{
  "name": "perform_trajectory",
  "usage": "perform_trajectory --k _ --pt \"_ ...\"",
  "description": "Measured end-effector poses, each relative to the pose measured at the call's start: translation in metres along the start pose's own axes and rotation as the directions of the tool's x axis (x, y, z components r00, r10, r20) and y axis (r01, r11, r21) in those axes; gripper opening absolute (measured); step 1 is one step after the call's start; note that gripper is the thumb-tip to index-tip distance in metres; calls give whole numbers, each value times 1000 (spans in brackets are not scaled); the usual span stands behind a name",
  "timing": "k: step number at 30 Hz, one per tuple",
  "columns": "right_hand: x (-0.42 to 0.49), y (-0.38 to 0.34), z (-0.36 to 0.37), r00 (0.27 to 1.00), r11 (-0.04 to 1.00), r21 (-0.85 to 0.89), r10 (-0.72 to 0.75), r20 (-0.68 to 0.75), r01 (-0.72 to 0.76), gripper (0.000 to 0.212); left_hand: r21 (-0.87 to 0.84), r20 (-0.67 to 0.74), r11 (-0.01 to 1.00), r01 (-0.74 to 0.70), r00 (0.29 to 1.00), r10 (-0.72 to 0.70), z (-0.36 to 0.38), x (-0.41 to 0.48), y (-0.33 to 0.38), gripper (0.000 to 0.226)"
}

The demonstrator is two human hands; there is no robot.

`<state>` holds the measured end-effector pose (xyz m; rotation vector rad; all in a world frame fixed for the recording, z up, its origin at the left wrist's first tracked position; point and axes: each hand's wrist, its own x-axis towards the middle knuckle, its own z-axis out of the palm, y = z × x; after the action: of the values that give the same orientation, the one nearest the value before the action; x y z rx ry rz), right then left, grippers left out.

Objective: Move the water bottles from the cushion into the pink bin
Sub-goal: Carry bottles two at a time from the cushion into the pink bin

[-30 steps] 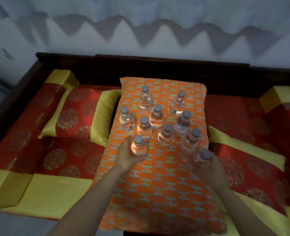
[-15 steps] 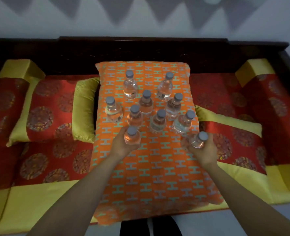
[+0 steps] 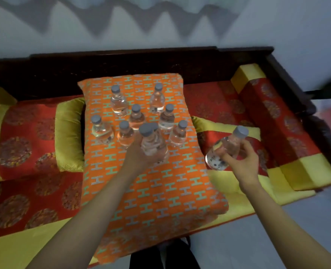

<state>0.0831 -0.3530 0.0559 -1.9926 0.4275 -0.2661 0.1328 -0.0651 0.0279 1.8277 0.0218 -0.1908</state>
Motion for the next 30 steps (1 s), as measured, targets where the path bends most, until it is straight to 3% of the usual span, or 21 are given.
perform_trajectory --k 6,8,12,21,30 --pt "-12 4 -88 994 1000 16 17 -104 -15 44 24 53 990 -140 989 138 60 0 59 44" --pt "-23 8 -142 974 1000 12 13 -224 -11 47 56 98 980 -192 978 186 104 -7 85 38" --pt "-31 31 -239 934 1000 21 18 -357 -11 50 78 159 974 -213 967 198 189 -19 124 45" --pt "-38 101 -445 877 999 30 38 -478 -26 51 49 312 964 -260 921 232 387 -61 192 68" --pt "-5 171 -588 817 989 97 143 -558 -107 62 92 407 951 -294 883 234 558 -61 257 53"
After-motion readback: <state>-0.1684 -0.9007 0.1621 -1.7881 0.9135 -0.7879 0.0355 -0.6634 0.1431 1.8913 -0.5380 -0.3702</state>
